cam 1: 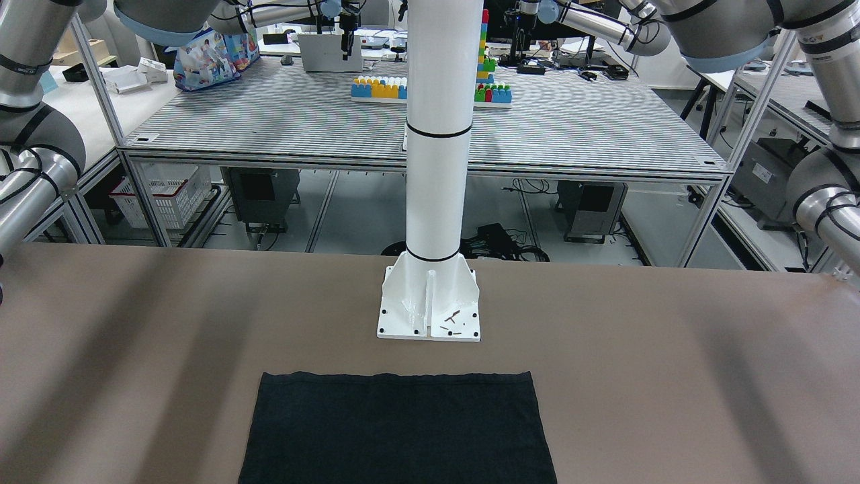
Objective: Fold clothes
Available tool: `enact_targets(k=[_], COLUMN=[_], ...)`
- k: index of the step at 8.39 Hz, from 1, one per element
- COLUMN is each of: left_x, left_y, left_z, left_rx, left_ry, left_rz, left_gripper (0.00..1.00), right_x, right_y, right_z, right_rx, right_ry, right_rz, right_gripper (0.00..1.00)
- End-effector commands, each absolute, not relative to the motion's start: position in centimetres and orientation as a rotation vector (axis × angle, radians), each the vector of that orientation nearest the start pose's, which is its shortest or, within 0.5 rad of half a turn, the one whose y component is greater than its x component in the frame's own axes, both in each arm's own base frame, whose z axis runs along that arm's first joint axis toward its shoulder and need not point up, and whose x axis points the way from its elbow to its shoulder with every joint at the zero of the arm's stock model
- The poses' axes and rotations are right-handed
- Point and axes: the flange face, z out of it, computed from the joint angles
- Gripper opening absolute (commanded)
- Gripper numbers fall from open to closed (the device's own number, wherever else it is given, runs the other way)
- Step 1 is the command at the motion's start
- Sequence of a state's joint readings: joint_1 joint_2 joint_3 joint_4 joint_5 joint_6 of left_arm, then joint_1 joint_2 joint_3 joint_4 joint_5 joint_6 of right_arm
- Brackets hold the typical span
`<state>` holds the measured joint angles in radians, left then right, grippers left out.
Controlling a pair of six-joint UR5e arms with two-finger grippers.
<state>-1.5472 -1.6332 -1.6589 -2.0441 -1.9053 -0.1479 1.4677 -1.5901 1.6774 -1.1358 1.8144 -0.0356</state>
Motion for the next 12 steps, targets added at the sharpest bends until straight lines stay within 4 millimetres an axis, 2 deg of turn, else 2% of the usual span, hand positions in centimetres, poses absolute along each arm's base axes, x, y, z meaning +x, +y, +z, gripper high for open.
enact_targets(k=[1,2,3,4,5,7,8,9,10,11,12], left_x=[-2.7,1.3,3.1,5.3,7.3,11.3,13.1,17.5,21.8,24.9,27.6], left_y=[-57.4,-60.0,-61.0,-61.8,-63.0,-66.4,-67.8,-68.2,-69.4,-70.6,-70.9], left_z=[53.1,51.6,51.4,50.1,49.8,48.5,47.6,46.6,45.5,44.9,44.7], left_rx=[0.595,0.612,0.613,0.622,0.613,0.577,0.552,0.544,0.549,0.547,0.552], left_ry=[0.389,0.373,0.376,0.398,0.418,0.508,0.571,0.626,0.663,0.685,0.716], left_rz=[0.091,0.150,0.175,0.207,0.227,0.269,0.244,0.247,0.261,0.269,0.264], left_gripper=[1.00,1.00,1.00,1.00,1.00,1.00,1.00,1.00,1.00,1.00,1.00], right_x=[4.3,2.9,0.4,-1.6,-3.3,-7.6,-12.1,-15.2,-17.3,-19.9,-21.8], right_y=[-54.2,-55.5,-56.5,-59.1,-60.5,-64.5,-65.3,-65.5,-65.4,-65.2,-65.1], right_z=[57.1,56.1,57.9,56.6,56.2,54.3,53.6,52.3,51.6,50.6,49.5], right_rx=[0.531,0.529,0.486,0.500,0.495,0.484,0.466,0.474,0.473,0.471,0.475], right_ry=[-0.265,-0.294,-0.320,-0.330,-0.343,-0.389,-0.420,-0.446,-0.471,-0.493,-0.511], right_rz=[-0.181,-0.128,-0.097,-0.121,-0.130,-0.087,-0.085,-0.092,-0.076,-0.086,-0.096], right_gripper=[0.94,0.94,0.94,0.94,0.94,0.94,0.94,0.94,0.94,0.94,0.94])
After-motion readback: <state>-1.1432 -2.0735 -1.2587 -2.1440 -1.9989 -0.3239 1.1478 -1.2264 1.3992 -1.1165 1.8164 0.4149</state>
